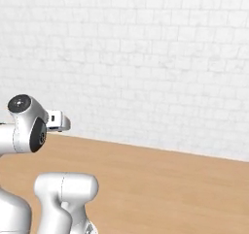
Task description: Place one potato and one steak in each tupperware on the nearby counter, to pack two identical lunches.
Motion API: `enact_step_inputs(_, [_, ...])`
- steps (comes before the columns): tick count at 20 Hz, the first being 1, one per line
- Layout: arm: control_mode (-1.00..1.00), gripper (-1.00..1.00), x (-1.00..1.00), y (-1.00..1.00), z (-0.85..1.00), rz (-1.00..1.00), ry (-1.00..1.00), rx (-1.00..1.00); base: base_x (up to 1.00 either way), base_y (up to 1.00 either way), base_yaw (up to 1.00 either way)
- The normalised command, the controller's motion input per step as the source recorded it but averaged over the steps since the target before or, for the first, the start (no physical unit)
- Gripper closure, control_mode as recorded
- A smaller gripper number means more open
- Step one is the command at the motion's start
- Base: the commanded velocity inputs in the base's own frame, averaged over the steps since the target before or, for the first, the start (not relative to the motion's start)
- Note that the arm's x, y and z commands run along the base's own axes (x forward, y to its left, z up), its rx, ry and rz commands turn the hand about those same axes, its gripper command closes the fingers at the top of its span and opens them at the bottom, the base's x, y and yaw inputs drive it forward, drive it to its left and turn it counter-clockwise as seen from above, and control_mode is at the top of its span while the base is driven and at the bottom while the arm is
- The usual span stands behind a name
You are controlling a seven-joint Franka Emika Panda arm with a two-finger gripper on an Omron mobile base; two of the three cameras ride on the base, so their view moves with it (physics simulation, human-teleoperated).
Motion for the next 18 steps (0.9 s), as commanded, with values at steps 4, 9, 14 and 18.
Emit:
enact_step_inputs(4, [1.0, -1.0, 0.0, 0.0, 0.0, 0.0, 0.0, 0.0, 0.99, 0.43, -0.59])
enact_step_inputs(9, [1.0, -1.0, 0.0, 0.0, 0.0, 0.0, 0.0, 0.0, 0.81, 0.37, -0.71])
enact_step_inputs(14, [1.0, -1.0, 0.0, 0.0, 0.0, 0.0, 0.0, 0.0, 0.7, 0.37, -0.72])
enact_step_inputs(18, [1.0, -1.0, 0.0, 0.0, 0.0, 0.0, 0.0, 0.0, 0.35, 0.06, -0.81])
